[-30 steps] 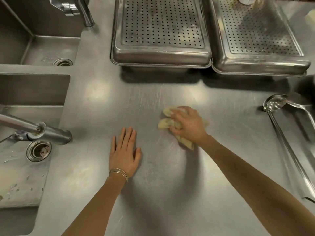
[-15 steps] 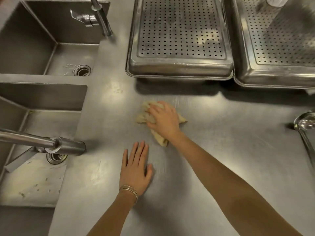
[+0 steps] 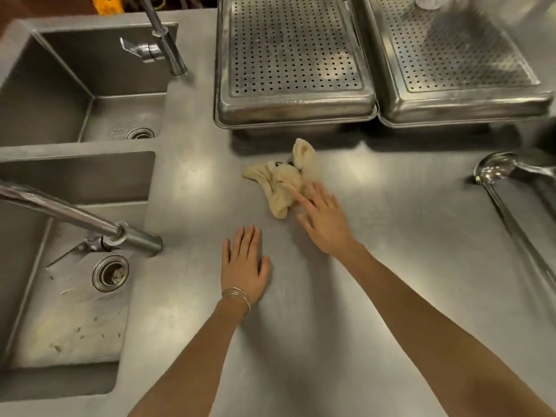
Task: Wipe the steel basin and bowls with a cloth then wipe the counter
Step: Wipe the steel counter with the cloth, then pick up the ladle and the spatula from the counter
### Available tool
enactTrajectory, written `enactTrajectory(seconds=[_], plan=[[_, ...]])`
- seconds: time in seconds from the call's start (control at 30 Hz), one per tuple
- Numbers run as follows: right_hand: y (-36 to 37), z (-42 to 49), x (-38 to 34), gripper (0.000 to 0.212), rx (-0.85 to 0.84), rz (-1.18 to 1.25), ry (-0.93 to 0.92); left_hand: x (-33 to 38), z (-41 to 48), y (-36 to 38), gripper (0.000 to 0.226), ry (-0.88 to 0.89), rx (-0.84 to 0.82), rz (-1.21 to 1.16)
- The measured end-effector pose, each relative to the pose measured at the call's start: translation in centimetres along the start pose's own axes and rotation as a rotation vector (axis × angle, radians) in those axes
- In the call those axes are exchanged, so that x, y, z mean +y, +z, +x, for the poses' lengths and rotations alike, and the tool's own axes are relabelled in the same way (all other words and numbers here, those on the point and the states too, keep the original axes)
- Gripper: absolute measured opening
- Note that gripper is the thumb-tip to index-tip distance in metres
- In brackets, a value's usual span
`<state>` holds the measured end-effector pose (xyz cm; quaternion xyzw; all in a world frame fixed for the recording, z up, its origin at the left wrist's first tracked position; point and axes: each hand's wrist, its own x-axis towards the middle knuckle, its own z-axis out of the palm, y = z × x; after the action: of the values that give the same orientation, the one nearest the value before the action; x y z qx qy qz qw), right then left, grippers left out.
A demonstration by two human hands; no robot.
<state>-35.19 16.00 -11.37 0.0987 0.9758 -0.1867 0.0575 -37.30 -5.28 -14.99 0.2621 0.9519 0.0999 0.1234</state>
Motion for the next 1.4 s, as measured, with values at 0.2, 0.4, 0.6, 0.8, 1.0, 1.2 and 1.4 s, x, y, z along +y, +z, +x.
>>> enactTrajectory(seconds=[0.2, 0.4, 0.6, 0.8, 1.0, 1.2, 1.4], plan=[[-4.7, -12.0, -0.1, 0.051, -0.05, -0.073, 0.16, 1.7, -0.8, -6.2, 0.057, 0.121, -0.35, 0.151], [-8.6, -23.0, -1.0, 0.054, 0.256, -0.21, 0.274, 7.0, -6.9, -11.4, 0.062, 0.385, 0.039, 0.151], [-9.2, -32.0, -2.1, 0.051, 0.509, -0.233, 0.31, 12.1, -13.8, -12.0, 0.056, 0.626, 0.196, 0.038], [-7.2, -38.9, -0.5, 0.05, 0.57, -0.201, 0.311, 16.7, -18.3, -9.7, 0.058, 0.763, 0.131, 0.113], [-7.3, -45.0, 4.8, 0.052, 0.498, -0.221, 0.315, 24.1, -21.2, -6.9, 0.057, 0.802, 0.132, 0.094], [-10.9, -51.4, 13.3, 0.054, 0.423, -0.255, 0.276, 33.2, -24.0, -3.6, 0.058, 0.775, 0.155, 0.096], [-14.5, -54.3, 20.6, 0.053, 0.418, -0.25, 0.248, 39.6, -25.2, -1.6, 0.057, 0.685, 0.16, 0.086]])
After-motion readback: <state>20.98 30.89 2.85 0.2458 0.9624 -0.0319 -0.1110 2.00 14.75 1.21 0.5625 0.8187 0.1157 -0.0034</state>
